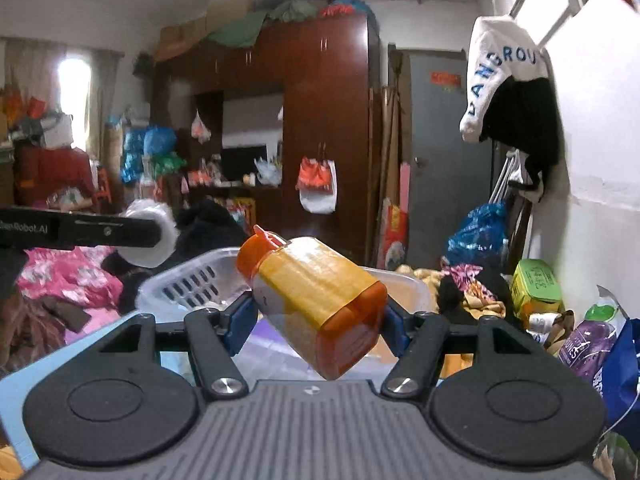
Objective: Organize objects
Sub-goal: 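Carry the pill bottle to the basket with the left gripper while the right gripper grasps the orange bottle, then release the pill bottle and orange bottle into the basket with both grippers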
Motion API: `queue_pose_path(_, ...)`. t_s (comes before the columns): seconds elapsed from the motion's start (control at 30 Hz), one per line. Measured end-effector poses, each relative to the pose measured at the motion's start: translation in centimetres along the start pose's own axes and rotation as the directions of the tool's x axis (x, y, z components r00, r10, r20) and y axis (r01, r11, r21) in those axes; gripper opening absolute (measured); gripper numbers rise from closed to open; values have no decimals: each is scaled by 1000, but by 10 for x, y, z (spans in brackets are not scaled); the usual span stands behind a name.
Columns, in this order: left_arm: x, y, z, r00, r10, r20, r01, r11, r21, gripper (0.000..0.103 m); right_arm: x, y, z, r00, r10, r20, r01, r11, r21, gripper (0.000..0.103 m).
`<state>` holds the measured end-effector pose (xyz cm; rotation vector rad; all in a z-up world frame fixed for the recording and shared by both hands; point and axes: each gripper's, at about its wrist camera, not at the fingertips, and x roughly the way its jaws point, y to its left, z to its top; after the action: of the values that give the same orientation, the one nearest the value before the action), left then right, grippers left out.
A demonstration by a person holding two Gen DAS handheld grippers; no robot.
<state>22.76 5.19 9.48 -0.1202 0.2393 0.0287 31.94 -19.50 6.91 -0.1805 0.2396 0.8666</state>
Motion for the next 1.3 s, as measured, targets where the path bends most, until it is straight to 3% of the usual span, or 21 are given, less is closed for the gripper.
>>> queue_pose_path(0.17,35,13,10,997,50,-52,-51,998,-24,77,37,-22,5,994,-74,-78,76,997,26,67)
queue_pose_path(0.3,65,24,14,990,58,-132,-65,997,-51,77,51,-42,1,992,-52,-115,66,991,114,68)
queue_pose_path(0.4,78,26,13,984,76,-163,-84,996,-43,77,53,-38,1,990,-48,-132,63,992,109,68)
queue_pose_path(0.67,91,33,4,978,94,-184,-111,990,-82,77,68,-32,4,984,-35,-176,48,997,68,68)
queue_pose_path(0.77,95,33,3,980,84,-180,-99,992,-78,77,70,-34,3,987,-38,-156,51,996,74,68)
queue_pose_path(0.8,95,33,2,981,82,-176,-97,993,-74,78,70,-35,3,988,-42,-151,53,996,74,74)
queue_pose_path(0.83,96,33,2,980,79,-182,-94,993,-77,80,67,-34,3,989,-47,-138,57,996,70,90)
queue_pose_path(0.9,97,33,1,981,58,-186,-75,993,-87,95,59,-33,3,993,-80,-87,85,995,53,103)
queue_pose_path(1.0,87,31,1,985,68,-159,-80,994,-74,95,46,-35,3,995,-71,-75,75,996,55,103)
queue_pose_path(1.1,56,31,0,995,30,-91,-37,996,-75,96,21,-40,-7,997,-36,-66,44,991,128,103)
queue_pose_path(1.3,-27,29,-51,998,-49,-32,50,999,3,99,-39,-19,-80,993,114,-35,-106,978,181,103)
